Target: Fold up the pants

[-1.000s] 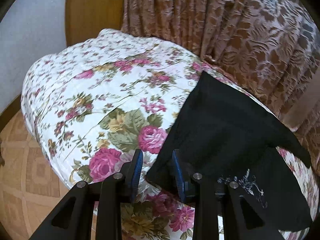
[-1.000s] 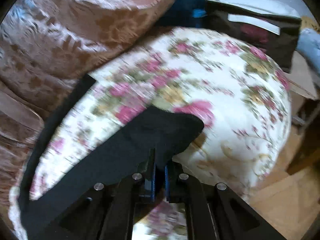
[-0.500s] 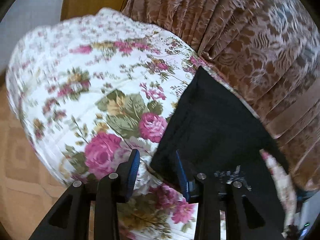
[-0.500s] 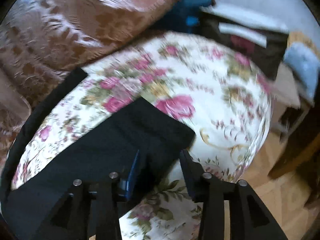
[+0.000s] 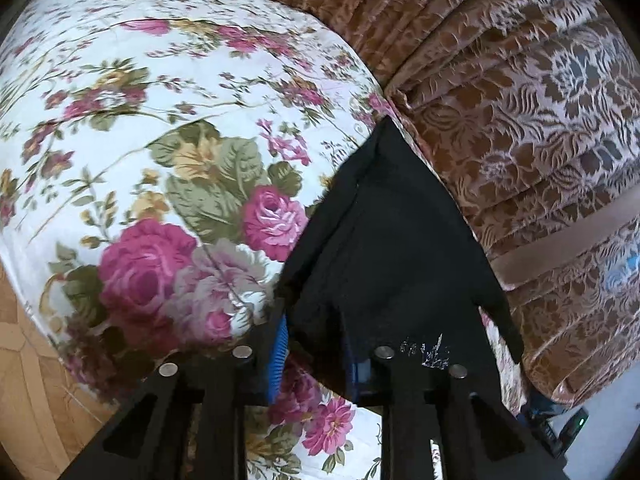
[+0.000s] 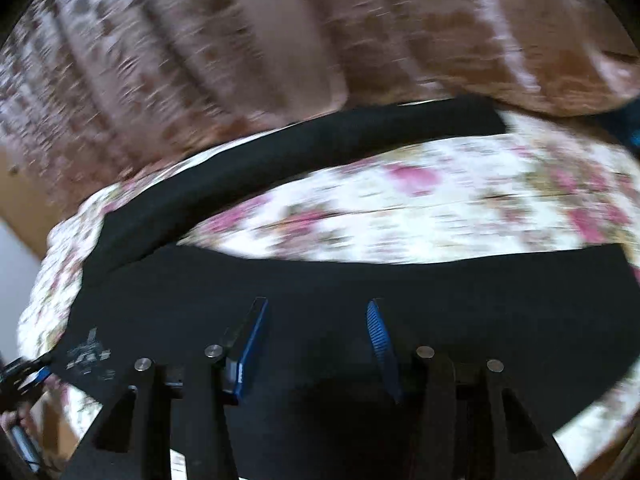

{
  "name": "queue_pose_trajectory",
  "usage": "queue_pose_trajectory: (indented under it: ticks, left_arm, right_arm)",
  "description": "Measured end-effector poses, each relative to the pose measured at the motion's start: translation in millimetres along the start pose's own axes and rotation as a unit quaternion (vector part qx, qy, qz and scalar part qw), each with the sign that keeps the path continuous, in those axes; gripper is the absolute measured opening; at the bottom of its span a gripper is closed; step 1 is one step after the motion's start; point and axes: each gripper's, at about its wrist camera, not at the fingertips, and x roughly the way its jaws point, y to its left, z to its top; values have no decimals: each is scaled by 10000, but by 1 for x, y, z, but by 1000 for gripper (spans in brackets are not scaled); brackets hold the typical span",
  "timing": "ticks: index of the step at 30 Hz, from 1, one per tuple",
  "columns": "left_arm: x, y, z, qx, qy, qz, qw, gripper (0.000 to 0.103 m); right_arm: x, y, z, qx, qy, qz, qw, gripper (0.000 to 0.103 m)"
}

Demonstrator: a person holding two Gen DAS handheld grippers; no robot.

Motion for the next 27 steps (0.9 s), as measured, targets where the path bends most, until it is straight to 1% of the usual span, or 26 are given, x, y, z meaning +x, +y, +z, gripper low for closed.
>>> queue_pose_trajectory:
  ticks: [1, 2, 4, 5, 7, 8, 9, 11, 12, 13, 14, 15, 17, 18, 20, 22, 23, 24, 25, 27]
  left_arm:
    - [1, -1, -1, 38, 9, -15, 10000, 7]
    - [-2, -2, -1, 83, -47, 22, 10000, 7]
    - [-14, -6, -2, 259, -330, 38, 9991, 7]
    - [-16, -7, -1, 315, -376, 113, 9987, 7]
    - [-12, -5, -1, 402, -275, 412, 9980, 7]
    - [-6, -4, -2, 502, -206, 618, 9966, 7]
    - [5, -3, -4, 650, -110, 977, 9930, 8]
    - [10, -5, -5, 771, -18, 1151, 9903, 12]
    - [4, -10, -2, 848, -78, 1225, 9888, 21]
    - [-2, -13, 2, 870, -154, 1343, 9870, 28]
    - [-12, -17, 9, 920, -313, 1556, 9830, 28]
    - [-19, -19, 14, 958, -431, 1624, 9811, 28]
    - [-36, -27, 33, 1019, -749, 1496, 9806, 28]
    - [-40, -34, 49, 1087, -822, 1296, 9822, 29]
    - [-33, -43, 73, 1159, -751, 1041, 9849, 29]
    - [-8, -60, 105, 1152, -478, 609, 9903, 30]
    - [3, -66, 115, 1115, -396, 477, 9918, 37]
    - [22, -75, 132, 1011, -241, 344, 9940, 41]
    - [36, -84, 141, 999, -145, 276, 9945, 49]
    - [71, -105, 161, 1053, -13, 290, 9940, 52]
  right_arm:
    - [7, 11, -2, -61, 68, 108, 9999, 51]
    - [13, 21, -4, -151, 140, 202, 9996, 51]
    - [24, 41, -7, -310, 265, 347, 9986, 51]
    - [29, 49, -10, -366, 342, 449, 9977, 51]
    - [37, 64, -16, -463, 487, 623, 9958, 51]
    - [42, 69, -18, -504, 536, 677, 9950, 51]
    - [47, 73, -22, -518, 589, 734, 9942, 51]
    - [58, 76, -28, -458, 733, 807, 9930, 51]
    - [61, 74, -29, -435, 787, 832, 9925, 51]
    - [65, 74, -31, -421, 825, 851, 9921, 51]
    - [67, 74, -34, -422, 848, 883, 9916, 51]
    - [69, 73, -36, -423, 855, 909, 9913, 51]
    - [71, 70, -38, -402, 880, 1015, 9901, 53]
    - [71, 69, -39, -386, 884, 1070, 9896, 54]
    - [74, 67, -39, -341, 894, 1181, 9884, 58]
    - [75, 67, -40, -322, 878, 1228, 9880, 61]
    - [75, 66, -40, -327, 874, 1249, 9878, 63]
    - [75, 67, -40, -342, 875, 1250, 9877, 63]
    - [75, 67, -40, -364, 877, 1237, 9878, 63]
    - [77, 68, -39, -366, 888, 1242, 9876, 65]
